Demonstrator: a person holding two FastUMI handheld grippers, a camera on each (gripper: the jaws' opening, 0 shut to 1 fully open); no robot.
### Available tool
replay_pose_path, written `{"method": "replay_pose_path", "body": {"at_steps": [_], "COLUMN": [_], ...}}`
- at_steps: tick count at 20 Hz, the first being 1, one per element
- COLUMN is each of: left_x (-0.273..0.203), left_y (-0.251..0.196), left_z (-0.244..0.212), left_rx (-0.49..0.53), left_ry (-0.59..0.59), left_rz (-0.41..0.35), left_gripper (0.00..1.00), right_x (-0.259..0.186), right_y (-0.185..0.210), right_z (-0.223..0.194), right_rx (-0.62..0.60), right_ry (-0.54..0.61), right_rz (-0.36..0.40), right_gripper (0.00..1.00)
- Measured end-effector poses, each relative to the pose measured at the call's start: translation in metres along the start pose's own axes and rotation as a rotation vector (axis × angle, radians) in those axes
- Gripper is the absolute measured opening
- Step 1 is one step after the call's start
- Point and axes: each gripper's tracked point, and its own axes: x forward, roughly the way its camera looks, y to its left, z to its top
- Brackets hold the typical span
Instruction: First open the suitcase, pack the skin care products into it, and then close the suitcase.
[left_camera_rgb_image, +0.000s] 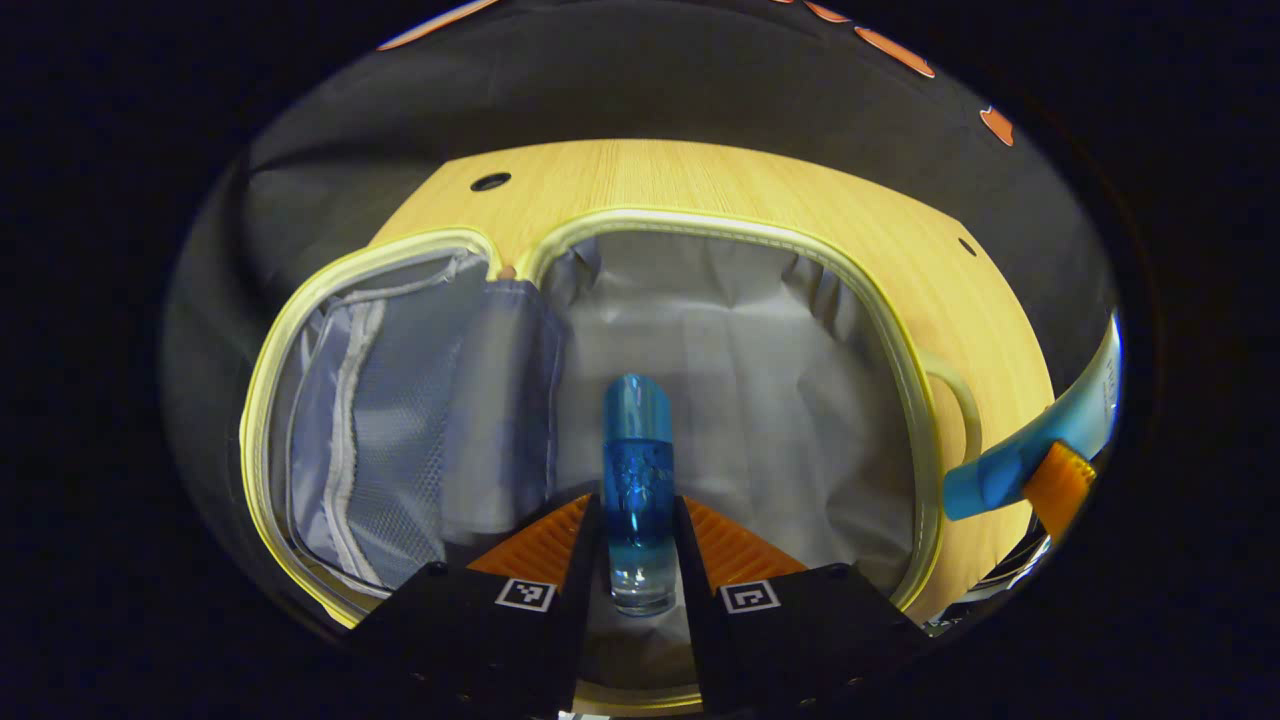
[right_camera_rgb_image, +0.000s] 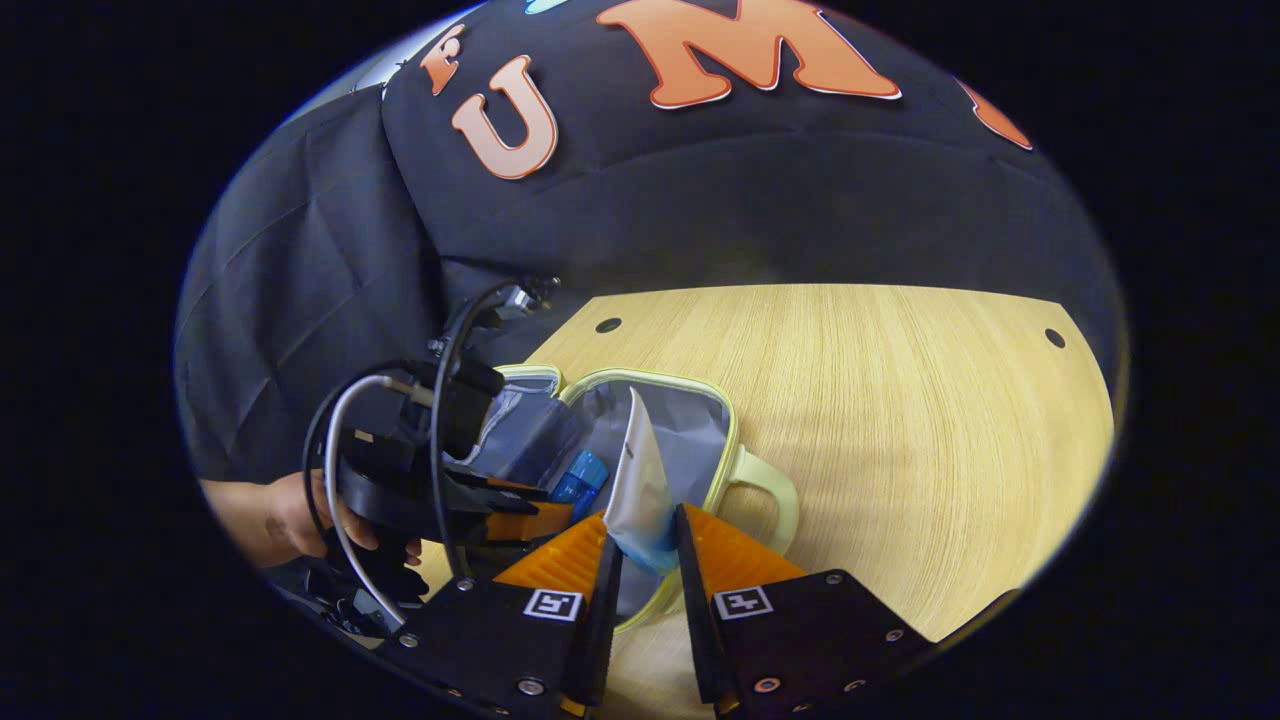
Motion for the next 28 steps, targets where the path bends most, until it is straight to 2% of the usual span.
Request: {"method": "replay_pose_path", "body": {"at_steps": [3,6,9,10,12,16,19,28], "left_x": [-0.011,-0.031,-0.048,-0.054,-0.07,-0.099,-0.118,-0.133], "left_y": [0.003,0.011,0.029,0.034,0.044,0.075,0.096,0.169], "left_z": [0.011,0.028,0.036,0.04,0.049,0.058,0.063,0.059], "left_rx": [0.009,0.003,-0.03,-0.046,-0.08,-0.101,-0.092,-0.136], "left_ry": [-0.074,-0.178,-0.265,-0.295,-0.362,-0.468,-0.538,-0.572], "left_rz": [-0.003,-0.009,0.009,0.009,0.003,0.045,0.062,0.112], "left_gripper": [0.48,0.67,0.76,0.81,0.85,0.9,0.9,0.9], "right_x": [0.004,0.011,0.02,0.022,0.027,0.04,0.048,0.066], "right_y": [0.003,0.013,0.019,0.023,0.026,0.024,0.023,0.021], "right_z": [-0.008,-0.013,-0.021,-0.025,-0.031,-0.043,-0.05,-0.057], "right_rx": [-0.007,-0.008,-0.033,-0.028,-0.021,-0.017,0.032,0.14], "right_ry": [0.029,0.055,0.093,0.106,0.136,0.195,0.244,0.31], "right_rz": [0.006,0.024,0.025,0.032,0.034,0.009,-0.009,-0.057], "right_gripper": [0.34,0.34,0.34,0.34,0.34,0.34,0.34,0.34]}}
